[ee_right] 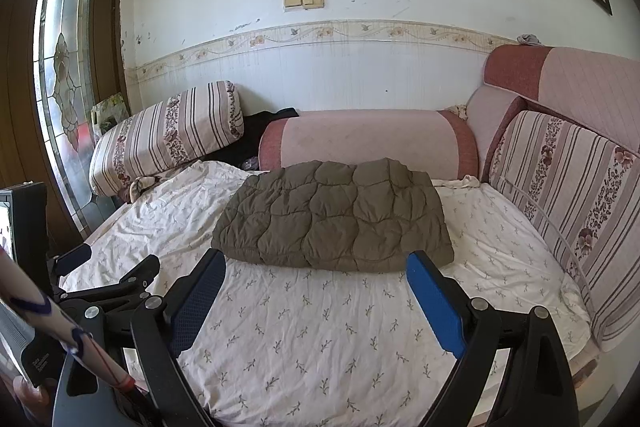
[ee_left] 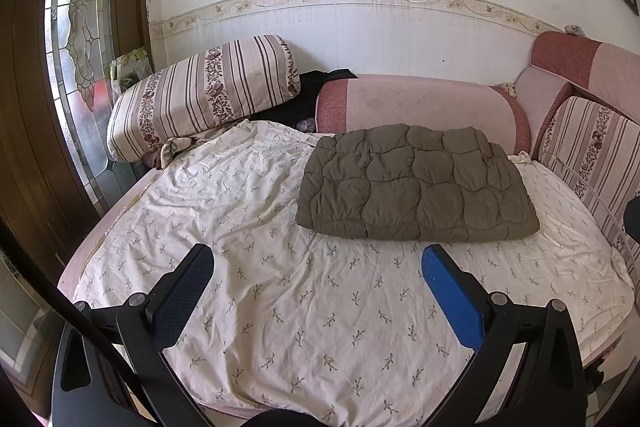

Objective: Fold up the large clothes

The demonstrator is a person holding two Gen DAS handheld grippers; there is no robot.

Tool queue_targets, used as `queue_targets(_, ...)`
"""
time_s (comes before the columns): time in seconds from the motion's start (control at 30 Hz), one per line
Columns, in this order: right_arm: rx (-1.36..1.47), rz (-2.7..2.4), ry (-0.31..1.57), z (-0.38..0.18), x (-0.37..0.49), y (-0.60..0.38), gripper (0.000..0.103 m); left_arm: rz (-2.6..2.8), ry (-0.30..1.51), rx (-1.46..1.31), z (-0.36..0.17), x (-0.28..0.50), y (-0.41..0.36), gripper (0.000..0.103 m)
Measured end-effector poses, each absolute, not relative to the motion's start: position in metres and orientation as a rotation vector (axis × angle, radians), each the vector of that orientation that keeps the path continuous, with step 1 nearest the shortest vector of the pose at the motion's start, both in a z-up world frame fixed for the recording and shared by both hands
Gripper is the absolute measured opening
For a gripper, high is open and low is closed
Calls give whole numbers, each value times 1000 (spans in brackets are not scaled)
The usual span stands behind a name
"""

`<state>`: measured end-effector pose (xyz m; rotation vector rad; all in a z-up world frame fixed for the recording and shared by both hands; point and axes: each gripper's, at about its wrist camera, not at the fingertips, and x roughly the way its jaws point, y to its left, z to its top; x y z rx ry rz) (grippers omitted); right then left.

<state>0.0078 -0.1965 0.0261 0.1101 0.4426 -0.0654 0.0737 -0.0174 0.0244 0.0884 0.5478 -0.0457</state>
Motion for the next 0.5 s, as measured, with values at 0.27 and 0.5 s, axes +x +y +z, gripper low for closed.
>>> queue_targets(0.27,109,-64,442,26,7,-198,95,-48,541,90,26,71,-18,103)
queue_targets(0.5,108,-65,440,26,7,-198,95,-50,530,90,28,66,-18,103)
